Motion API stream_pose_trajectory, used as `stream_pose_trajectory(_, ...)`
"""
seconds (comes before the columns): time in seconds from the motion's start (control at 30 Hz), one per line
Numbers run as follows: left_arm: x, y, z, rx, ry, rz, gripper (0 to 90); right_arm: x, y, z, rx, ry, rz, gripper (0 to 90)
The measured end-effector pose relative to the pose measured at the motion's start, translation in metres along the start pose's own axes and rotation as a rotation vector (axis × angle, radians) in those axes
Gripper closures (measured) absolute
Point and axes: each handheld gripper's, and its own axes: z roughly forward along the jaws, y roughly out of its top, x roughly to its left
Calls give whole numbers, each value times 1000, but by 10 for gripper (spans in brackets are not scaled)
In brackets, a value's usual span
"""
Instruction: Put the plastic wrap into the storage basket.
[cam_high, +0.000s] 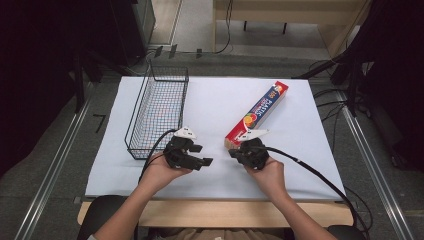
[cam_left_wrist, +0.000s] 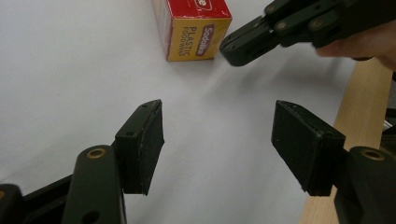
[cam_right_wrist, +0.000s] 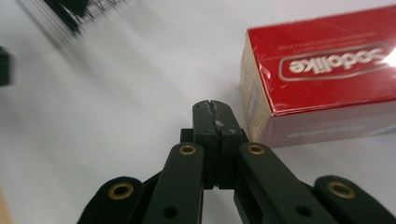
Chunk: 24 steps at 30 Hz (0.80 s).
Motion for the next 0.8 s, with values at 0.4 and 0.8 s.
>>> stream_pose_trajectory(0.4,0,0,0,4,-3,0,348,-7,-9,16,28,-98,-49,900)
stream_pose_trajectory(0.8,0,-1,2,14,-1,-2,348,-40,-20,-7,38,-139,36,900)
